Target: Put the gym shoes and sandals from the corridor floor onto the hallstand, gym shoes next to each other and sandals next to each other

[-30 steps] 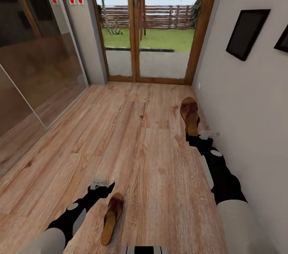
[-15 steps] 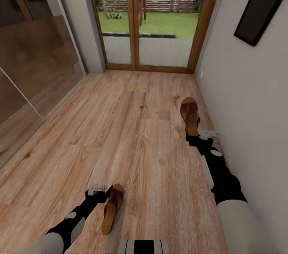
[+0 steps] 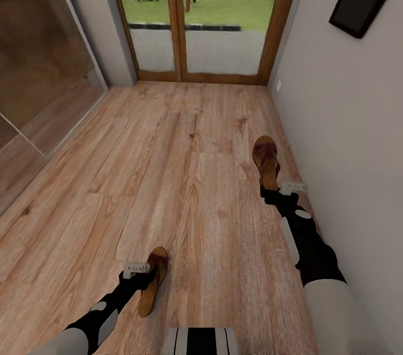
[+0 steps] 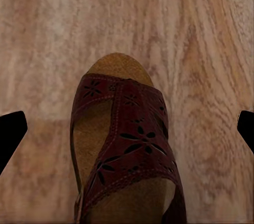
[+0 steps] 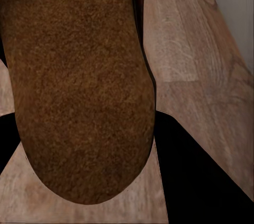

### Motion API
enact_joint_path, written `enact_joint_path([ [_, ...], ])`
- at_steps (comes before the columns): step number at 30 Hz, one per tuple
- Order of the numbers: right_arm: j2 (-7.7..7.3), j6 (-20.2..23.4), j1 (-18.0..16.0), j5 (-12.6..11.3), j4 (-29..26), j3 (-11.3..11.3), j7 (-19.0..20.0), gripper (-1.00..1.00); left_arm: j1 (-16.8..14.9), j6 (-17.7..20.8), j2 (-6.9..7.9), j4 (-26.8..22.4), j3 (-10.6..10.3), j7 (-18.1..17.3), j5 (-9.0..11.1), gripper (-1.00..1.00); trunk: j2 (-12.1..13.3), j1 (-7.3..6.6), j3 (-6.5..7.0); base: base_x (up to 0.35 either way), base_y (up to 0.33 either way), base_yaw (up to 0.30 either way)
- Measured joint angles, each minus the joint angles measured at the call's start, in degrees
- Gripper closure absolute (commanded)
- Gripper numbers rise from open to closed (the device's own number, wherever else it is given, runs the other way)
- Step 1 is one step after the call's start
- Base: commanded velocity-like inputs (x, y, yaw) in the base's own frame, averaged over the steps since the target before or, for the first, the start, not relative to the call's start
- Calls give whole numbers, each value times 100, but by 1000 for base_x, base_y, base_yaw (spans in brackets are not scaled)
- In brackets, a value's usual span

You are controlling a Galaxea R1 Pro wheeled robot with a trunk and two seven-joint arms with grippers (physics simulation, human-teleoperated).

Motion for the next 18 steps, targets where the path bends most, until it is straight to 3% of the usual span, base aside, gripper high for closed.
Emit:
enact_joint_path([
  [4, 0, 0, -2, 0, -1, 0, 0, 100, 0, -1, 5, 22, 0, -2, -56, -100, -4, 7, -100, 0, 0, -150],
  [18, 1, -1, -1, 1, 0, 0, 0, 100, 2, 1, 111, 39, 0, -7, -152, -100, -5, 7, -124, 0, 0, -26],
])
